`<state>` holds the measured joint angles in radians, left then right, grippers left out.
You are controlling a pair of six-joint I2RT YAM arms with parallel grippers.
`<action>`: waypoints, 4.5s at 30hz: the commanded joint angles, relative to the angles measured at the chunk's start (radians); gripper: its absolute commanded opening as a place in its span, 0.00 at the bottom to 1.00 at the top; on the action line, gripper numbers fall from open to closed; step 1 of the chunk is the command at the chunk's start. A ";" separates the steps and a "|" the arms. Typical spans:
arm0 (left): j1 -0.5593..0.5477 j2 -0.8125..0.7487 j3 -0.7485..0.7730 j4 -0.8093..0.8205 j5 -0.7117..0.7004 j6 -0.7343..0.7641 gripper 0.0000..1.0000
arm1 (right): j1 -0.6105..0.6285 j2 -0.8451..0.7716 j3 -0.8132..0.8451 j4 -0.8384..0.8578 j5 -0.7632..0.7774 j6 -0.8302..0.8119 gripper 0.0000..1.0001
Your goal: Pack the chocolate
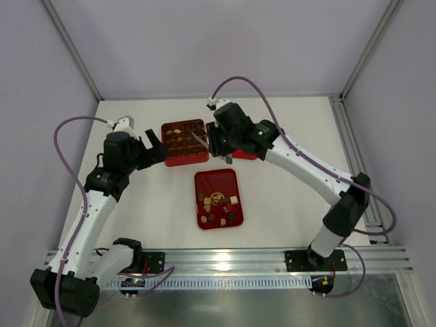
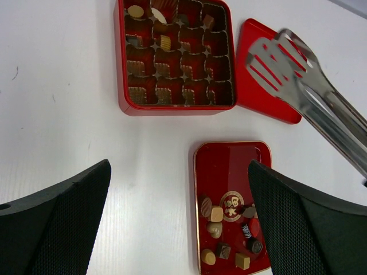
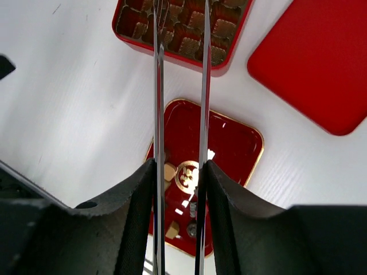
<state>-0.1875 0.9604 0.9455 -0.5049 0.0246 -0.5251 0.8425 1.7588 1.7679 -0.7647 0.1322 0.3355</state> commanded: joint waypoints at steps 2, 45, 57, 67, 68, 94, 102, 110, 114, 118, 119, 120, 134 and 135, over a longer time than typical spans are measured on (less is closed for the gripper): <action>0.006 -0.008 -0.004 0.046 0.014 -0.012 1.00 | 0.015 -0.217 -0.149 -0.016 0.012 0.019 0.41; 0.006 0.003 -0.004 0.046 0.024 -0.016 1.00 | 0.224 -0.556 -0.581 -0.357 -0.094 0.172 0.36; 0.006 -0.002 -0.004 0.048 0.021 -0.013 1.00 | 0.224 -0.530 -0.596 -0.340 -0.078 0.169 0.37; 0.006 -0.005 -0.004 0.046 0.020 -0.015 1.00 | 0.222 -0.498 -0.598 -0.328 -0.052 0.169 0.37; 0.006 -0.005 -0.004 0.045 0.020 -0.015 1.00 | 0.222 -0.495 -0.596 -0.331 -0.049 0.169 0.37; 0.006 -0.003 -0.002 0.045 0.021 -0.013 1.00 | 0.217 -0.486 -0.599 -0.334 -0.046 0.163 0.33; 0.006 -0.002 -0.002 0.045 0.021 -0.015 1.00 | 0.214 -0.489 -0.591 -0.335 -0.045 0.165 0.28; 0.006 -0.003 -0.002 0.045 0.021 -0.013 1.00 | 0.211 -0.492 -0.536 -0.349 -0.016 0.162 0.25; 0.005 -0.003 -0.002 0.045 0.021 -0.013 1.00 | 0.213 -0.492 -0.515 -0.352 -0.011 0.157 0.24; 0.006 -0.003 -0.002 0.045 0.021 -0.015 1.00 | 0.214 -0.493 -0.499 -0.349 -0.011 0.155 0.24; 0.006 -0.005 -0.004 0.045 0.021 -0.013 1.00 | 0.213 -0.492 -0.498 -0.351 -0.009 0.154 0.24; 0.006 -0.005 -0.004 0.046 0.021 -0.013 1.00 | 0.213 -0.492 -0.492 -0.349 -0.006 0.154 0.23; 0.006 -0.003 -0.002 0.045 0.023 -0.013 1.00 | 0.204 -0.469 -0.409 -0.325 0.017 0.132 0.23; 0.006 -0.003 -0.004 0.045 0.023 -0.015 1.00 | 0.196 -0.463 -0.394 -0.314 0.017 0.128 0.23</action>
<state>-0.1875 0.9665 0.9451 -0.5049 0.0319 -0.5423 1.0508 1.2945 1.3079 -1.1213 0.1249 0.4862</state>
